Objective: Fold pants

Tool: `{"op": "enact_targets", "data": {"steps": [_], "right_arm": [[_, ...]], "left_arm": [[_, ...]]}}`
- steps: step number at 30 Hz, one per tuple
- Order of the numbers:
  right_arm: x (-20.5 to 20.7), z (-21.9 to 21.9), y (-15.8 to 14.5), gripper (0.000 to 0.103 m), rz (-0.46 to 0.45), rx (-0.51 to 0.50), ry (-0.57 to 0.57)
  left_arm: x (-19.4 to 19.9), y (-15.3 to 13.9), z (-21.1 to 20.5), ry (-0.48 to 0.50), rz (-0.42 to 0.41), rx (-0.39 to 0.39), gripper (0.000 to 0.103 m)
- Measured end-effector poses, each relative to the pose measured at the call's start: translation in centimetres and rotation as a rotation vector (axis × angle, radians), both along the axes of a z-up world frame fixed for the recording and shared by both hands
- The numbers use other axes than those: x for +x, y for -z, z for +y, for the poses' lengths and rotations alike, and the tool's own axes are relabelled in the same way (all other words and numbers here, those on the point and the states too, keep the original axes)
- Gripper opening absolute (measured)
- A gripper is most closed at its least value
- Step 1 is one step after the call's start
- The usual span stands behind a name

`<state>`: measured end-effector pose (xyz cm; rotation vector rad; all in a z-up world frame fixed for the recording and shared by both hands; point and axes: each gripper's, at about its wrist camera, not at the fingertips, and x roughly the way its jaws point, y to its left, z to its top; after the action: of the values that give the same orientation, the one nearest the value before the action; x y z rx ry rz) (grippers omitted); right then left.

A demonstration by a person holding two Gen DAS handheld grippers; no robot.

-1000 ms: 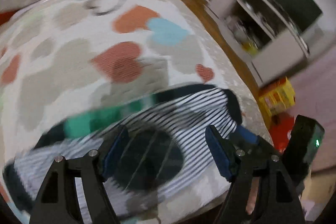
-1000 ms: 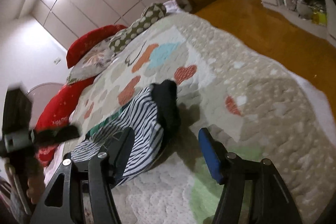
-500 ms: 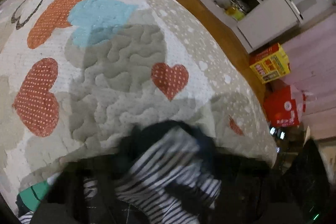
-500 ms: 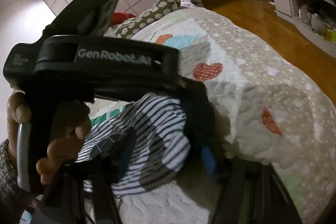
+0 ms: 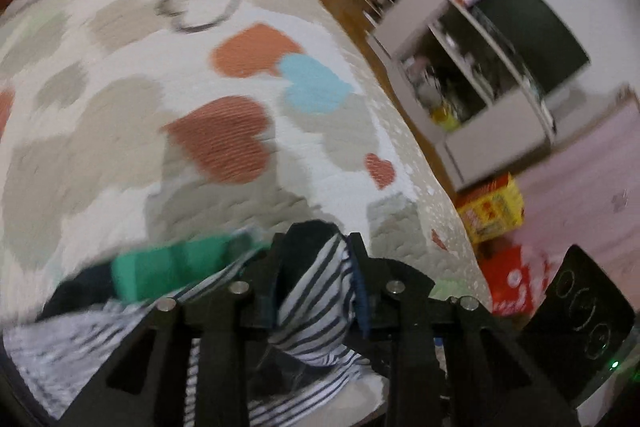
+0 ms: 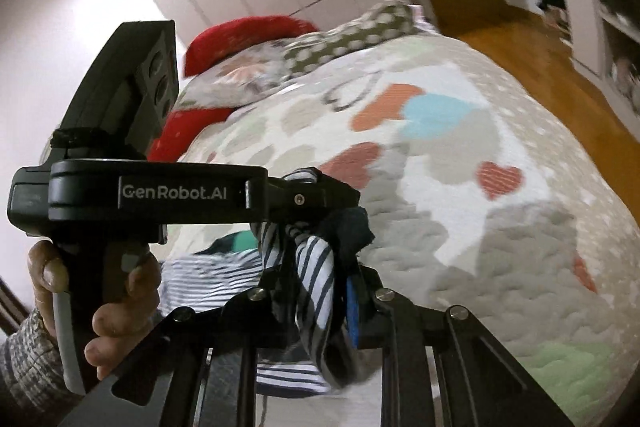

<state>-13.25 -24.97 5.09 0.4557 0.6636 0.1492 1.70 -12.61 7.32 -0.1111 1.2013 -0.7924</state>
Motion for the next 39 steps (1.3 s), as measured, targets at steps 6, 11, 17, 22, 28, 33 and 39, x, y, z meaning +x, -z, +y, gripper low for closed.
{"op": "enact_targets", "data": {"steps": [6,11,17,22,28,33,39], "right_arm": [[1.1,6.5,1.3,0.049,0.028,0.007,-0.173],[0.2,11.1,2.0,0.050,0.063,-0.071,-0.331],[-1.6,8.2,-1.2,0.050,0.019,-0.102,-0.219],[0.7,5.8,-1.1,0.028,0.124,-0.134,-0.061],[5.2,9.4,2.0,0.026,0.217,-0.166,-0.119],[6.8,11.2,4.3,0.028,0.278,-0.205,-0.145],[4.0,11.4,-0.1,0.028,0.171,-0.240,-0.135]], "left_arm": [[-2.4,0.4,10.7,-0.290,-0.010,-0.044,0.062],[-6.1,0.4,18.3,-0.482,-0.042,-0.037,0.071],[-9.2,2.2,22.4,-0.567,-0.036,0.015,0.071],[-10.7,1.8,23.9,-0.569,-0.053,0.001,0.071],[-12.1,1.6,27.0,-0.638,-0.072,0.016,0.071],[-12.8,1.9,29.8,-0.691,-0.061,-0.005,0.071],[-13.0,2.7,32.0,-0.737,-0.050,-0.031,0.071]]}}
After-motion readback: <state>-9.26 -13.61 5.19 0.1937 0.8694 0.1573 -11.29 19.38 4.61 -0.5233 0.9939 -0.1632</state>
